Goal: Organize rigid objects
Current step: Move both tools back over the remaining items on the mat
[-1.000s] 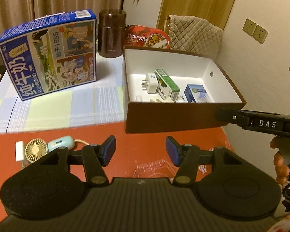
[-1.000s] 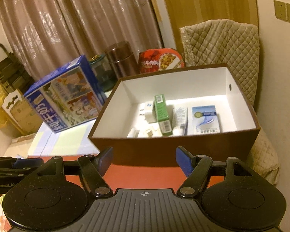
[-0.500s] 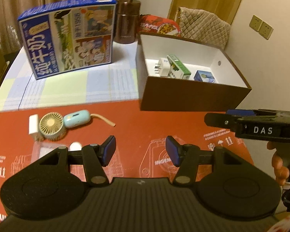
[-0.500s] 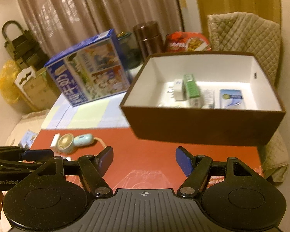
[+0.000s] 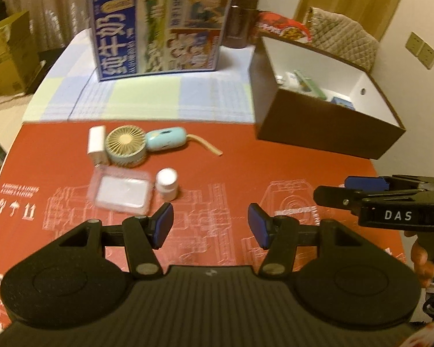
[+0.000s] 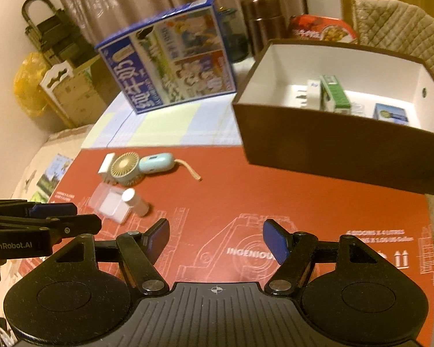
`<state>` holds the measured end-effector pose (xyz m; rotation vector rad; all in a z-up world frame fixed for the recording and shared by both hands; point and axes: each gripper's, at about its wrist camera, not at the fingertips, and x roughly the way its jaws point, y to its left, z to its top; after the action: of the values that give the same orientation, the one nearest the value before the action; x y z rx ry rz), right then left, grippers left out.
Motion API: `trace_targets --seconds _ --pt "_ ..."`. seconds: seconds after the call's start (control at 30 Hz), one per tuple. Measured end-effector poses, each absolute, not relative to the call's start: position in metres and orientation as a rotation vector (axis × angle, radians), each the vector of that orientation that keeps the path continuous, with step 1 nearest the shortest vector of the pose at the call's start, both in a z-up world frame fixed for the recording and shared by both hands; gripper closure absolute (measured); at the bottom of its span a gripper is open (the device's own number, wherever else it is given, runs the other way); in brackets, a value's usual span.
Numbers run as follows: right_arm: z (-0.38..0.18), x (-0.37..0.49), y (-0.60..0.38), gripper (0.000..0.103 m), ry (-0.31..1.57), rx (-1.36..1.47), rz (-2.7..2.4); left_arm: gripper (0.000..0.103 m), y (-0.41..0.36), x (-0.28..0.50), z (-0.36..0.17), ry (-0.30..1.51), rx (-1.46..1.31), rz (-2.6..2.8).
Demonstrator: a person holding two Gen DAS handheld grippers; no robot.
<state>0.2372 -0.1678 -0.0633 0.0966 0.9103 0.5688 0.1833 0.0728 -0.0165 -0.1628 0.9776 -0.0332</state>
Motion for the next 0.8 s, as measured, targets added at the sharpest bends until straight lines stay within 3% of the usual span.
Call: trace_targets --seconds 0.4,0.53,0.8 --pt "-0.081 0.232 -0.121 0.035 0.933 0.025 0.640 0.050 0.110 0.171 -0.035 0.991 -0.194 0.069" --pt "-0.086 0.230 -0.103 0.035 0.931 -0.014 0.672 0.040 0.122 0.169 -0.042 0.976 -0.198 0.108" --pt "-0.097 0.232 -0.076 0.035 0.907 -0.049 0.701 0.040 0.138 0.174 -0.057 0.973 -0.190 0.124"
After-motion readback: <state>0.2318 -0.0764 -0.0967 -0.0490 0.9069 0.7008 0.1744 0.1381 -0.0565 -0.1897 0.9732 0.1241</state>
